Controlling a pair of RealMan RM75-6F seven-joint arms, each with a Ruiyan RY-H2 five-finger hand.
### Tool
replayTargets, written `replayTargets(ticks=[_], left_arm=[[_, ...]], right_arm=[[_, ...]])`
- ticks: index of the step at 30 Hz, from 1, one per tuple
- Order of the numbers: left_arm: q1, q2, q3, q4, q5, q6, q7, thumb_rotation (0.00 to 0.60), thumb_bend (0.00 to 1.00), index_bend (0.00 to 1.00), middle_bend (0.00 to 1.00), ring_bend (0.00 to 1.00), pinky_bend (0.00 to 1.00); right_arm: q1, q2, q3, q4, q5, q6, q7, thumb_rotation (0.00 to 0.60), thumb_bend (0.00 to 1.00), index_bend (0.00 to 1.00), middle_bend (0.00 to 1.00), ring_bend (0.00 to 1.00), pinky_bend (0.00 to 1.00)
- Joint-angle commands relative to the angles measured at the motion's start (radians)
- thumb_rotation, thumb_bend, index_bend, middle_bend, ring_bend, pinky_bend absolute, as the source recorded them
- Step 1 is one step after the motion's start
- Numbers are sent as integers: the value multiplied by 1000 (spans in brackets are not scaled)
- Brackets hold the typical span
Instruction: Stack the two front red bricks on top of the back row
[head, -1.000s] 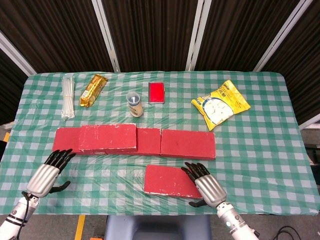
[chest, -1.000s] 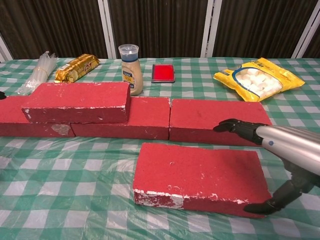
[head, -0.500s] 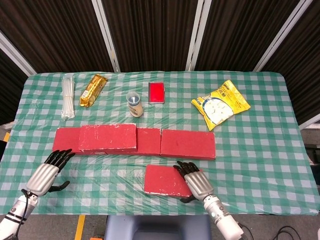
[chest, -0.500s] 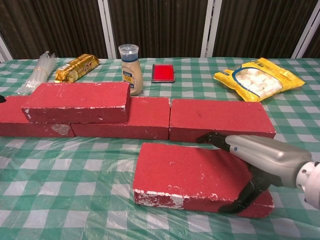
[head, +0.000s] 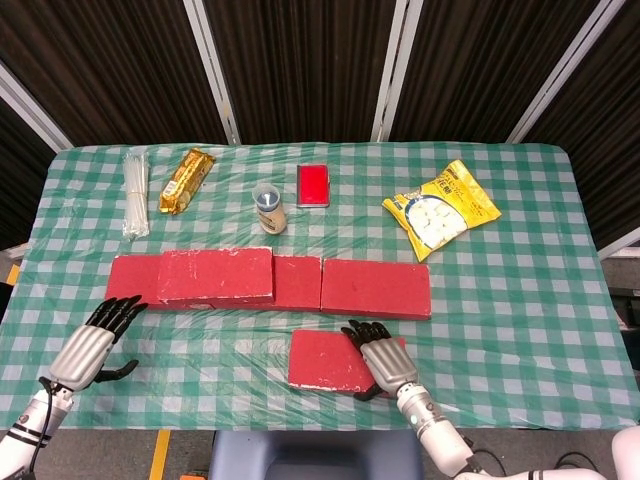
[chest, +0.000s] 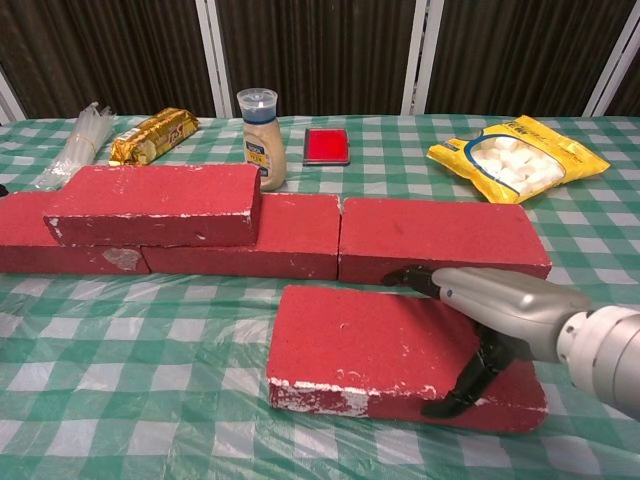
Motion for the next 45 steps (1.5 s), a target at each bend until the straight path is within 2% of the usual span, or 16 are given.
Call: replayTargets(ticks=[1,5,9,14,18,22,27,30,34,38,40,43,45], left_arm=[[-1,5,0,-3,3,-8,-2,600,292,0,0,0,20],[0,8,-2,-8,0,-18,1,600,294,0,0,0,19],[3,14,-6,-16,-2,-19,7,600,294,0,0,0,20],[9,19,-9,-22,1,-14,10,600,294,0,0,0,20],[11,21,-10,-23,-3,-21,15,600,294,0,0,0,20],[16,21,-16,-27,-12,-25,31,600,294,0,0,0,22],[32,27,-32,-41,-32,-5,67,600,294,0,0,0,23],[44,27,-47,-47,-47,16,89,600,294,0,0,0,23],[52,22,-58,-49,-59,23,119,600,295,0,0,0,23],[54,20,-61,-49,-63,21,129,600,295,0,0,0,23],[55,16,-64,-49,-68,18,140,600,294,0,0,0,23],[55,3,-77,-42,-93,4,173,600,294,0,0,0,23],[56,0,-80,-44,-96,2,180,600,294,0,0,0,23]], right_arm=[[9,-11,-6,1,17,20,-7,577,69,303,266,150,207],[16,-21,-10,4,19,47,-10,573,81,416,288,192,319],[19,-15,-12,-6,14,59,5,567,88,455,355,261,358],[8,10,-26,-37,-53,87,46,559,104,483,392,301,401],[-4,75,-51,-103,-138,104,75,559,105,491,392,301,401],[-1,186,-61,-188,-223,88,121,559,107,494,393,317,402],[56,292,18,-235,-243,50,136,562,107,492,412,341,402],[139,331,121,-196,-164,7,111,564,108,495,416,344,403],[235,348,217,-91,-31,-71,128,568,107,498,415,345,403],[263,353,236,-54,7,-109,150,568,107,497,415,347,404],[292,357,252,8,43,-153,180,567,108,497,415,350,405],[362,326,258,195,128,-267,225,565,108,498,415,352,406],[379,321,254,221,135,-287,239,566,109,498,415,354,406]])
